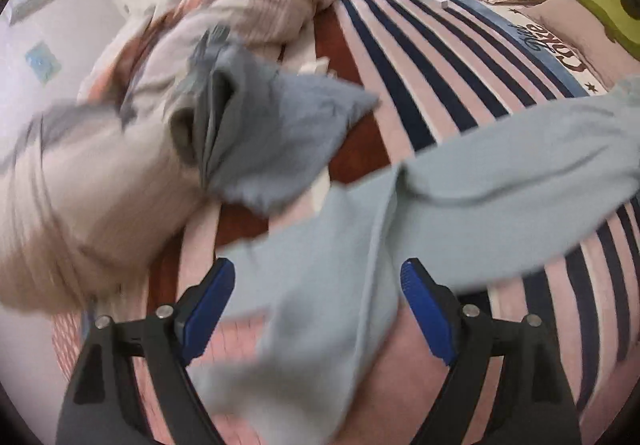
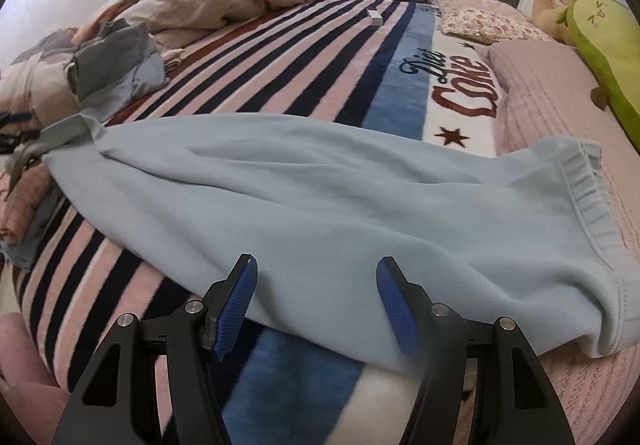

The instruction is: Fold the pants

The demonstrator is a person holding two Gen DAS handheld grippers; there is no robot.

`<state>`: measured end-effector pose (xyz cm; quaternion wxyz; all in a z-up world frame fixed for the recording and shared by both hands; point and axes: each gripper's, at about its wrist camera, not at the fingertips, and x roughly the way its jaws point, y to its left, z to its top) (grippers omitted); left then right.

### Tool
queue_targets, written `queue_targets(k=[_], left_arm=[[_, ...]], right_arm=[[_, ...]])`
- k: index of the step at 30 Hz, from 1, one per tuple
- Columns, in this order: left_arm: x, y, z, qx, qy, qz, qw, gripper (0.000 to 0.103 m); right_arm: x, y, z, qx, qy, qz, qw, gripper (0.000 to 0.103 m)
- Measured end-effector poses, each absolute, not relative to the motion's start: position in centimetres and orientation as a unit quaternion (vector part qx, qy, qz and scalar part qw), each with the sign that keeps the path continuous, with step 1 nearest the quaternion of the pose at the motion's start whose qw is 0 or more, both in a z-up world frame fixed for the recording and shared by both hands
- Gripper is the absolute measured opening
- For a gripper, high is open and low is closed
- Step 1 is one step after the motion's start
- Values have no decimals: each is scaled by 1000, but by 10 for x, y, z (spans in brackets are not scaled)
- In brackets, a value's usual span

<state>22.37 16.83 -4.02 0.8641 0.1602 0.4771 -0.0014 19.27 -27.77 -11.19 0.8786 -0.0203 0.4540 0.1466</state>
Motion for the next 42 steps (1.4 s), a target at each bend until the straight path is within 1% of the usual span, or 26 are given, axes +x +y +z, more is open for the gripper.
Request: queue_targets(k=[2,3,4,5,6,7,8,10,11,13,16,19,22,23,24,25,26,28,33,38,42], left_arm=[[200,175,-47,135,483,-19,865,82],[193,177,-51,134,485,-16,864,80],[185,179,-55,137,485,-4,864,69],[180,181,-62,149,487,16,860,52],[178,182,-65,156,488,27,859,42],[175,185,-68,161,487,41,857,27],[175,187,-69,159,488,45,857,16],[176,190,-64,151,479,47,864,5],[177,190,-57,161,465,59,868,4],[185,192,-42,171,443,78,877,4],[202,202,-26,156,433,89,883,4],[228,210,-21,163,421,104,886,4],[254,217,-27,166,415,116,887,7],[265,222,-33,163,419,125,884,20],[272,228,-37,164,422,139,881,35],[279,232,-41,170,418,163,877,67],[281,235,-41,177,402,187,879,76],[279,238,-38,179,386,199,883,76],[249,222,-21,107,378,120,912,76],[232,159,-37,42,414,-35,909,76],[232,115,-56,29,436,-91,895,76]], right_arm=[[193,-274,-111,-17,451,150,879,58],[193,-271,-111,-14,450,153,880,58],[194,-269,-111,-10,449,157,880,58],[195,-267,-111,-7,449,160,879,58],[196,-265,-111,-5,449,164,878,58],[197,-262,-111,-4,449,168,878,58],[197,-258,-110,-6,448,172,878,58],[197,-253,-109,-11,445,174,878,58],[196,-251,-108,-14,444,175,879,58],[195,-249,-107,-16,443,174,879,58],[195,-249,-107,-12,445,175,878,58],[196,-250,-107,-15,451,164,877,58],[196,-253,-103,-26,459,139,877,58],[196,-253,-102,-28,460,134,878,58],[196,-253,-100,-31,459,127,879,58],[196,-253,-99,-33,459,124,879,58],[196,-252,-98,-35,459,120,880,58],[195,-249,-97,-38,460,120,879,58],[200,-233,-93,-40,442,156,882,58],[221,-201,-99,-64,432,216,873,58],[239,-176,-111,-99,431,252,861,58]])
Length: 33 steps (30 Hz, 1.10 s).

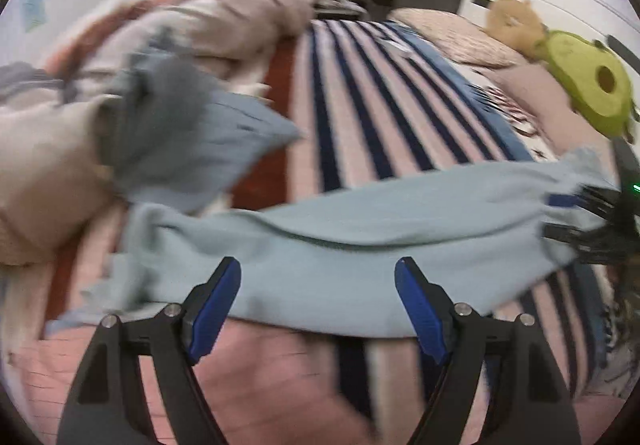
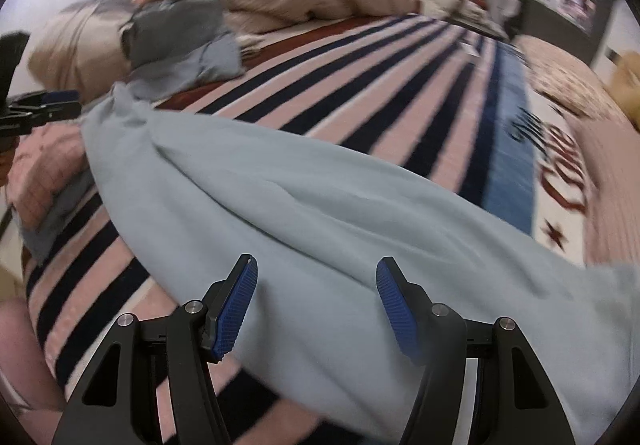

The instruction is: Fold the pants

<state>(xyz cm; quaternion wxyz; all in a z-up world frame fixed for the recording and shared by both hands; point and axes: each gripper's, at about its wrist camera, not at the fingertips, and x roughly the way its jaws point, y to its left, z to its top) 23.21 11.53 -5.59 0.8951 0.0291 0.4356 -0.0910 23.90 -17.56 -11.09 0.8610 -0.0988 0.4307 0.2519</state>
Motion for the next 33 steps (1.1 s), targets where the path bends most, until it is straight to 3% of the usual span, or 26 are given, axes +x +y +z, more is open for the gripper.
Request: queue_targets(k=[7,8,9,10,17,19,21,24,33], left_arm=[[256,67,-91,59,463,-114,877,76],[260,65,-94,61,466,-112,876,76],[264,67,-95,58,466,-113,875,76],[266,69,-95,53,465,-114,876,76],[271,89,-90,33,453,-89,886,76],[270,98,-86,31,449,-75,890,76],[263,117,-80,20,447,-54,893,76],[247,158,-66,-24,434,-19,900,84],[203,261,-55,-179,432,49,883,84]], right_arm=[[278,-150,-146,-167,442,263,841,58],[281,-150,-148,-164,440,267,841,36],[283,-150,-147,-158,437,269,843,5],[285,-151,-146,-152,433,263,848,0],[305,-155,-133,-144,395,208,883,2],[311,-154,-134,-151,396,196,885,6],[317,-154,-142,-149,428,186,872,29],[309,-164,-137,-116,428,199,874,48],[257,-178,-109,-49,415,246,875,50]])
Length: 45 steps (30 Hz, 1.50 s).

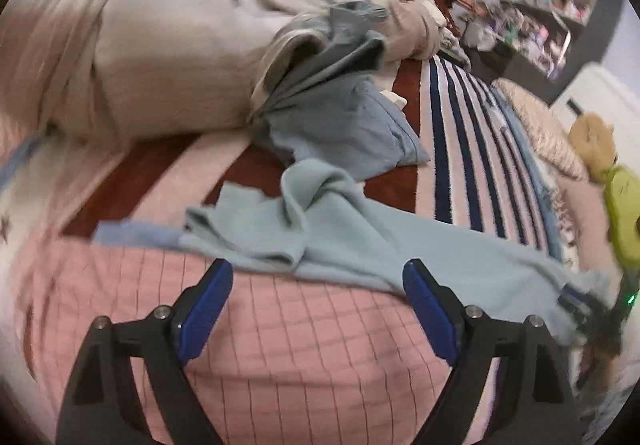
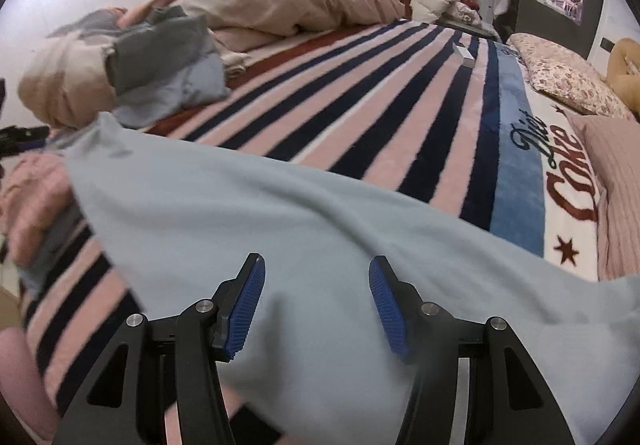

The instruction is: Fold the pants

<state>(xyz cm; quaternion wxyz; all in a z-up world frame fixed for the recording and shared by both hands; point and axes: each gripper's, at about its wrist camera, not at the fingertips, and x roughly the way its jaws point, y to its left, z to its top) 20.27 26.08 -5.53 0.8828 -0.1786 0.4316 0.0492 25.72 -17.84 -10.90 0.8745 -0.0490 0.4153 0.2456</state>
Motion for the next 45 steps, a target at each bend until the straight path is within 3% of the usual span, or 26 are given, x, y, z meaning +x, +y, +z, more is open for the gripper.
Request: queue_targets(k=[6,21,22,23,24,25,26,28,31,35,36,38,39,40,45], left_arm=[[205,258,-74,-211,443,16,871,84],[301,263,-123,-223,487,13,844,84],[304,264,-124,-223,489,14,843,76],[306,264,-122,-220,485,23,846,58],[305,265,-121,-216,481,27,849,47],[304,264,-119,-213,475,27,853,22],[305,264,-117,-216,470,17,856,8],[304,259,-112,-200,464,22,863,7],[300,246,-99,-160,451,33,877,7],[297,245,-89,-180,457,28,871,10],[296,246,-89,-187,463,29,866,13],[295,250,-91,-200,478,33,855,51],[289,251,-91,-198,477,41,855,59],[285,252,-91,-191,478,54,856,63],[272,263,-100,-273,478,14,835,64]], right_arm=[[239,-167,-99,-32,410,269,871,50],[236,-154,-102,-26,431,275,859,50],[236,-154,-102,-26,431,275,859,50],[235,-154,-102,-25,431,277,859,50],[234,-155,-101,-24,430,277,859,50],[232,-155,-101,-24,428,278,860,50],[231,-156,-100,-22,427,278,860,50],[229,-158,-99,-17,426,277,861,50],[227,-166,-98,-4,423,278,862,50],[222,-179,-96,13,417,281,865,50],[221,-181,-95,16,416,281,865,50],[219,-187,-94,22,412,282,866,50],[219,-188,-93,25,410,283,867,50],[218,-189,-92,26,409,283,867,50],[217,-191,-96,35,408,289,865,50]])
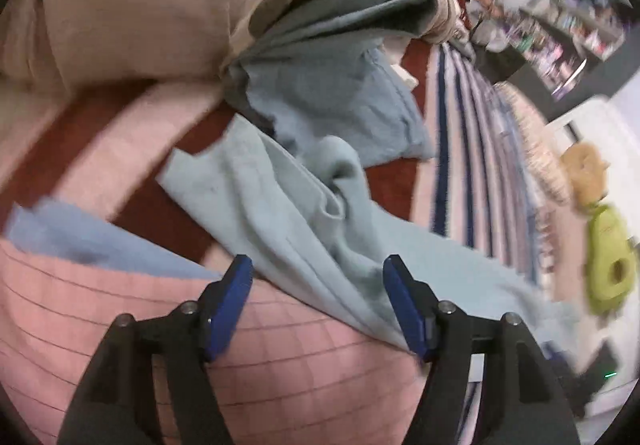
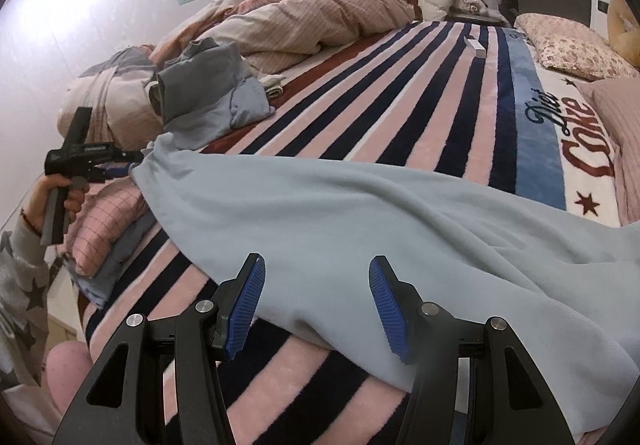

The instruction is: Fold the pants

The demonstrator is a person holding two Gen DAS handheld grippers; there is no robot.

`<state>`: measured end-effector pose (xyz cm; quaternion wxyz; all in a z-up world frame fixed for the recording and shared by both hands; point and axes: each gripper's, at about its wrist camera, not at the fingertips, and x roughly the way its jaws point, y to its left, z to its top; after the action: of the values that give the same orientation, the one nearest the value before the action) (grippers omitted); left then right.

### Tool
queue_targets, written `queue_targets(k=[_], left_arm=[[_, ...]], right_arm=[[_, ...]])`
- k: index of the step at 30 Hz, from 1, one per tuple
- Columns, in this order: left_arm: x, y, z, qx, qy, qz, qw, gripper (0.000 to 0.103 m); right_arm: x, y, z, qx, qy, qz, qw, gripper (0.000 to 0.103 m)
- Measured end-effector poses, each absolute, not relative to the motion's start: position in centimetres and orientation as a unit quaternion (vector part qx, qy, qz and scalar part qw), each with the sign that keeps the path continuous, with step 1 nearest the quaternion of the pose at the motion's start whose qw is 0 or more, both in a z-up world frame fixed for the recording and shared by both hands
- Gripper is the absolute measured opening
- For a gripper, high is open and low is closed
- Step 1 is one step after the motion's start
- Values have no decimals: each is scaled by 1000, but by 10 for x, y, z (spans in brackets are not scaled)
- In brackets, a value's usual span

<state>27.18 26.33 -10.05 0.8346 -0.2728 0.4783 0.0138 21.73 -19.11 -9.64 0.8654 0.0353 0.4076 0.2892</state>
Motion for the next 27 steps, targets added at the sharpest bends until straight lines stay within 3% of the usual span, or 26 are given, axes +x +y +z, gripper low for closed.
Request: queue_targets(k=[6,8,11,18,22,27], left_arm=[[296,249,-113,-234,499,32,834,61],[294,246,-121,-228,501,34,834,26],[288,246,-116,-221,471,35,853,11],[275,193,-55,-120,377,11,918,8],[277,123,-25,-66,335,-52,938,8],[290,22,-54,-28,367,-175,913,8]], right_arm=[[223,-189,-103,44,412,294,861,50],[223,-189,-105,43,413,295,861,50],[222,-190,-108,45,416,294,859,50],[220,-196,-104,61,404,295,864,50],[216,-206,-98,80,391,297,867,50],[207,-225,-88,89,378,289,875,50]])
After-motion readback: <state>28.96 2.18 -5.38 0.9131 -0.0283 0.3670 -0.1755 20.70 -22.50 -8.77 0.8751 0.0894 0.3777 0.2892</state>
